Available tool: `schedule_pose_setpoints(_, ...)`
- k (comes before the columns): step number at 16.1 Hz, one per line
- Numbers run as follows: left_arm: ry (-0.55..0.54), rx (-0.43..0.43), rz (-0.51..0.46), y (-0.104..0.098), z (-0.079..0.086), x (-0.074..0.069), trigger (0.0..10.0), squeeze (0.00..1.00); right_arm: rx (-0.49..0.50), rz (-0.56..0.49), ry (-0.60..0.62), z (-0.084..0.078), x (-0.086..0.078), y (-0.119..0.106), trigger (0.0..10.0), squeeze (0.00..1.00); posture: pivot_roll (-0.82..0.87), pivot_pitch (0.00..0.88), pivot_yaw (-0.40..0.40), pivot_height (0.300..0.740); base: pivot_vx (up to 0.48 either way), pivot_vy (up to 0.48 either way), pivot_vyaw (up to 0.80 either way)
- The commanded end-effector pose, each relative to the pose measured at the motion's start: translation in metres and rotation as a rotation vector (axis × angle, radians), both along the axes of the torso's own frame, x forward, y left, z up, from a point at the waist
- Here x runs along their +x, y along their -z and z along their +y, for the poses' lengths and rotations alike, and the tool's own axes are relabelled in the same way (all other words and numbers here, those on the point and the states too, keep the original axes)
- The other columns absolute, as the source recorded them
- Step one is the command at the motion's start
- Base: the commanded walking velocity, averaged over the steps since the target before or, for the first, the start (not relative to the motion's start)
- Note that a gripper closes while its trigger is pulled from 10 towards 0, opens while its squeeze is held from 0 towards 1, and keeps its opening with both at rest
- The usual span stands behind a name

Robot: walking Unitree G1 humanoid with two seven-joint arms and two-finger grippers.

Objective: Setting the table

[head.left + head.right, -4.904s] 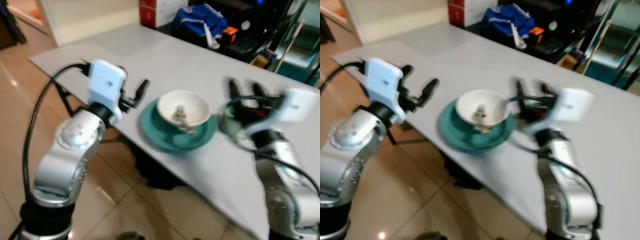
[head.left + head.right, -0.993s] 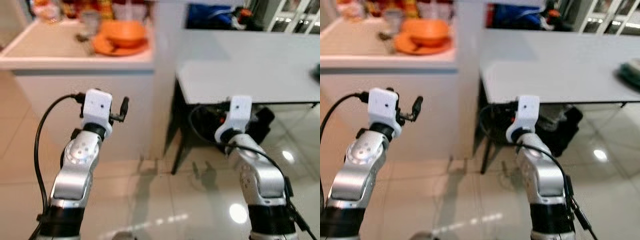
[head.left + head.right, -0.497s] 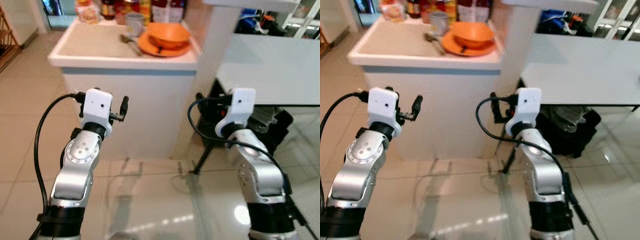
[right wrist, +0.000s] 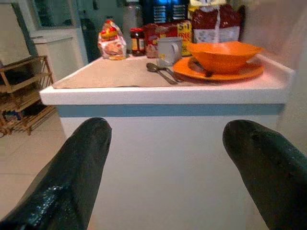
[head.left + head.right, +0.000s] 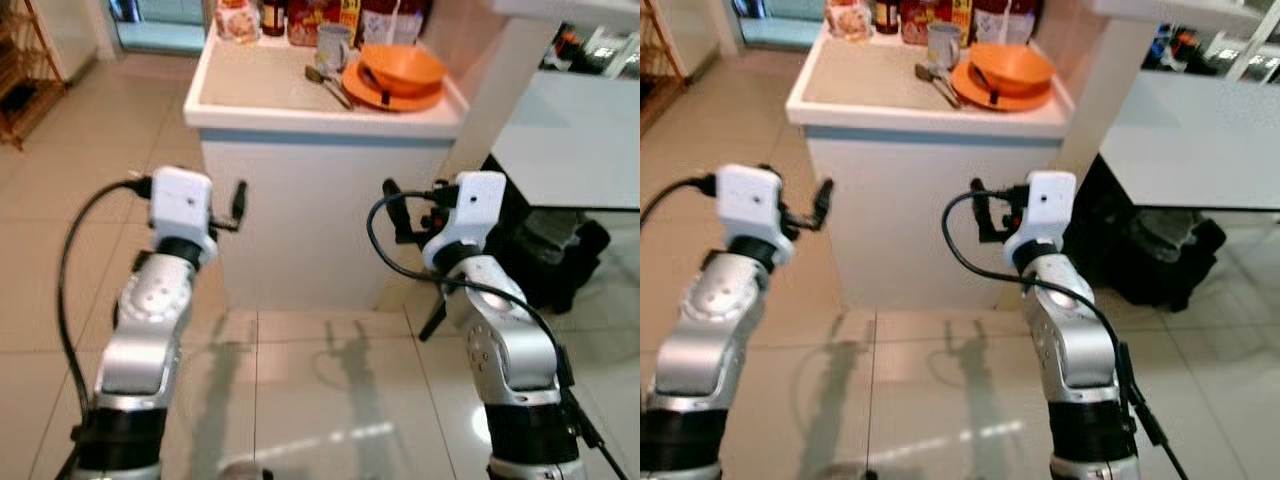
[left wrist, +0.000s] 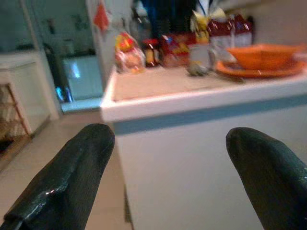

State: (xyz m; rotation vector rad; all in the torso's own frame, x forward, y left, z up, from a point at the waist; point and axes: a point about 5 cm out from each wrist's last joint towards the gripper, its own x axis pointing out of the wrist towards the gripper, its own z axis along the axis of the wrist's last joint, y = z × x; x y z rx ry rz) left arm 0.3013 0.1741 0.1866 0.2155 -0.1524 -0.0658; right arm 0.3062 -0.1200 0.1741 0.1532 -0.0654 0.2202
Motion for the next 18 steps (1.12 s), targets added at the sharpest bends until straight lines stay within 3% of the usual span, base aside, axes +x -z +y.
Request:
schedule_pose_setpoints(1, 0.044, -0.005, -0.05, -0.0112, -0.0087, 0.0, 10.0, 0.0, 0.0, -0.032, 0.022, -0.0067, 0.0018, -0.0064, 10.0, 0.0, 0.1, 0.0, -0.09, 0.74, 0.259, 0.0, 0.0)
schedule_pose_setpoints(5, 0.065, 0.001, -0.063, -0.0154, -0.0114, -0.001, 10.0, 0.0, -0.018, -0.05, 0.02, -0.0073, 0.0037, -0.0089, 10.0, 0.0, 0.1, 0.0, -0.093, 0.74, 0.427, 0.0, 0.0)
schedule_pose_setpoints(6, 0.072, 0.037, -0.061, -0.0135, -0.0117, -0.0014, 10.0, 0.0, -0.035, -0.055, 0.011, -0.0066, 0.0044, -0.0098, 10.0, 0.0, 0.1, 0.0, -0.095, 0.74, 0.48, 0.0, 0.0)
schedule_pose_setpoints(18, 0.068, 0.035, -0.057, -0.0125, -0.0086, -0.0009, 10.0, 0.0, -0.062, -0.061, -0.029, -0.0022, 0.0052, -0.0105, 10.0, 0.0, 0.1, 0.0, -0.102, 0.74, 0.48, 0.0, 0.0)
